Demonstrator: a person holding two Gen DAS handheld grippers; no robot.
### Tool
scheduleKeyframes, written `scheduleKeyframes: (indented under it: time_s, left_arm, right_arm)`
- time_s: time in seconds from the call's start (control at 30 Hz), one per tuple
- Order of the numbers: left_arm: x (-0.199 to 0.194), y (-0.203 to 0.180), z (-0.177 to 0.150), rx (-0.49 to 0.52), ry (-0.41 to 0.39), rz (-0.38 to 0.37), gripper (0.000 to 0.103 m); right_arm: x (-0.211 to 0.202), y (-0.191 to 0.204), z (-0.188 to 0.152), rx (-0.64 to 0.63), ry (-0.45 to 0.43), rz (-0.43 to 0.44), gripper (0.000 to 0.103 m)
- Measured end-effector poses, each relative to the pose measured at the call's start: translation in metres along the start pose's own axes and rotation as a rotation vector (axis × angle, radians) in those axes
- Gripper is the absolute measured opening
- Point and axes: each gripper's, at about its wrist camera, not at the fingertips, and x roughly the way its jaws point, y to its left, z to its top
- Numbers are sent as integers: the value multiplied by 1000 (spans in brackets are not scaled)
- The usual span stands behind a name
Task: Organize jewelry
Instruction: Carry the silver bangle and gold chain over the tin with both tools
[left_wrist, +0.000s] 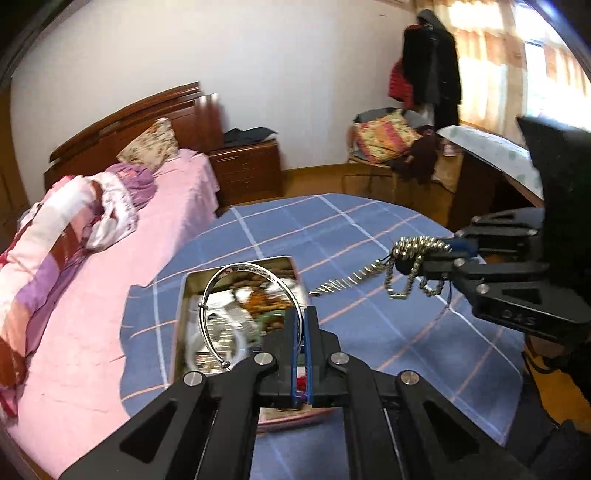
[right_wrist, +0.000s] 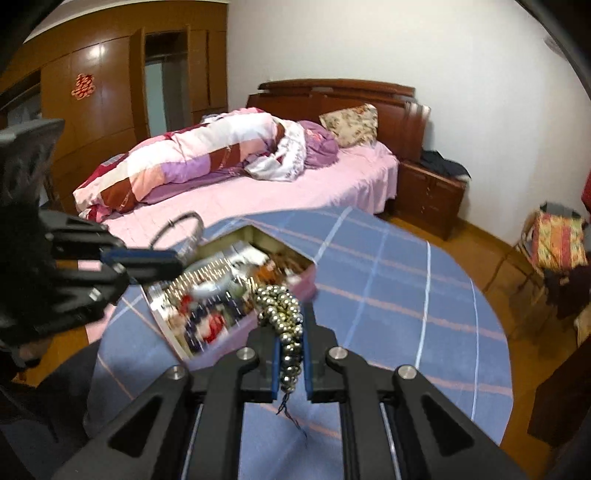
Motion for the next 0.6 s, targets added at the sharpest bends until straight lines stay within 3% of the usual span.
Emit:
scheduleKeyframes:
  time_s: [0.23, 0.6]
  left_arm:
    - [15, 27, -3, -56, 27, 38, 2]
    - [43, 40, -18, -105, 85, 27, 2]
  right_arm:
    - [29, 32, 35, -52, -3, 29, 11]
    - [84, 43, 26, -43, 100, 44, 12]
